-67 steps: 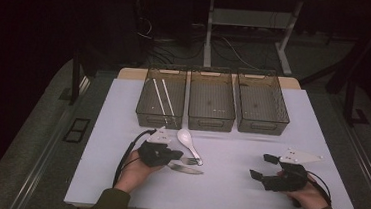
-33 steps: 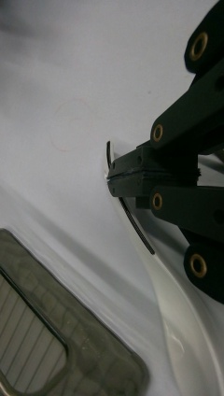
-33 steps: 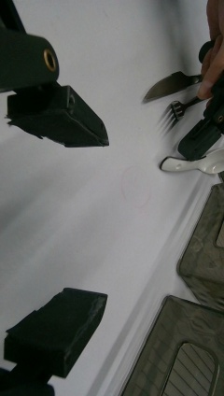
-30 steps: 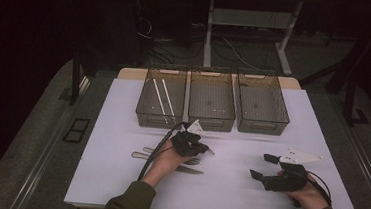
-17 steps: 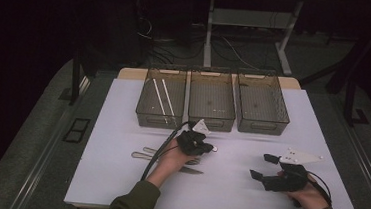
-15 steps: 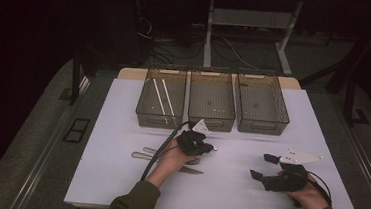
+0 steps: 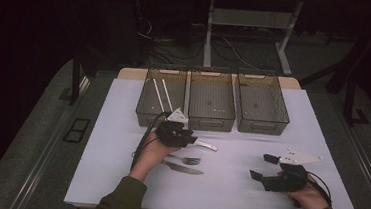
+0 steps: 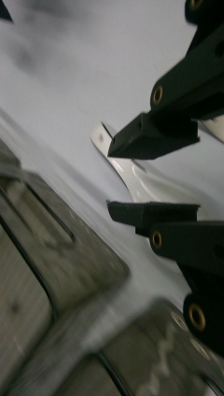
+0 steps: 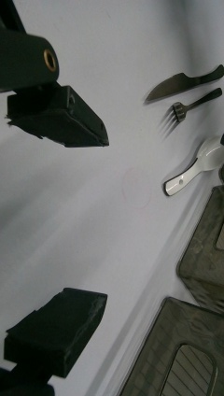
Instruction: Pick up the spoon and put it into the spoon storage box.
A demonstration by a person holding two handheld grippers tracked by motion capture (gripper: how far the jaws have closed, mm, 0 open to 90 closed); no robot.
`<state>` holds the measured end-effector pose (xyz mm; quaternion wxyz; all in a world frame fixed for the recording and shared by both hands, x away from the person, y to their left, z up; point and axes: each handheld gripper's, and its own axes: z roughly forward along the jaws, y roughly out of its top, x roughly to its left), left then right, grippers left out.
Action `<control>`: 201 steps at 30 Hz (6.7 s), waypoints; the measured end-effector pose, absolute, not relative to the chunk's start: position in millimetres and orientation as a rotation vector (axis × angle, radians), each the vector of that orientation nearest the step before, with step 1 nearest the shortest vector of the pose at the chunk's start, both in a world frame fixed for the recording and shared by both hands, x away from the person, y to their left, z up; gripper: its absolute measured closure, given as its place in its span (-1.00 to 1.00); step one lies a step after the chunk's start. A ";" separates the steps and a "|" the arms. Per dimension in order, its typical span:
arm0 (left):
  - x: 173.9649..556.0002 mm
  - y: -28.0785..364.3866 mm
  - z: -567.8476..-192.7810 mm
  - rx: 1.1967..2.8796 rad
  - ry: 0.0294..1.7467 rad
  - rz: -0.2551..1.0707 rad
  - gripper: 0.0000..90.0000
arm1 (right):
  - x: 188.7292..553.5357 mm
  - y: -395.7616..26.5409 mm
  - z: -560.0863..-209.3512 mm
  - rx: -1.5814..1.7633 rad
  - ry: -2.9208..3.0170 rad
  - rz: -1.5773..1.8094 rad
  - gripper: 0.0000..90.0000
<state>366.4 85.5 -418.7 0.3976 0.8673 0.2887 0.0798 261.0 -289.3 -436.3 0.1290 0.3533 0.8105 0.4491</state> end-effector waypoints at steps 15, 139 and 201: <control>376.5 84.7 -432.9 2.242 0.799 0.252 -0.05 | 261.2 -288.9 -436.9 1.028 2.362 1.297 -0.56; 438.6 66.4 -344.7 2.200 0.516 0.340 0.80 | 259.5 -283.5 -443.3 1.055 2.399 1.262 -0.97; 438.3 51.5 -345.1 2.197 0.555 0.263 0.00 | 259.8 -284.5 -442.8 1.051 2.388 1.269 -0.97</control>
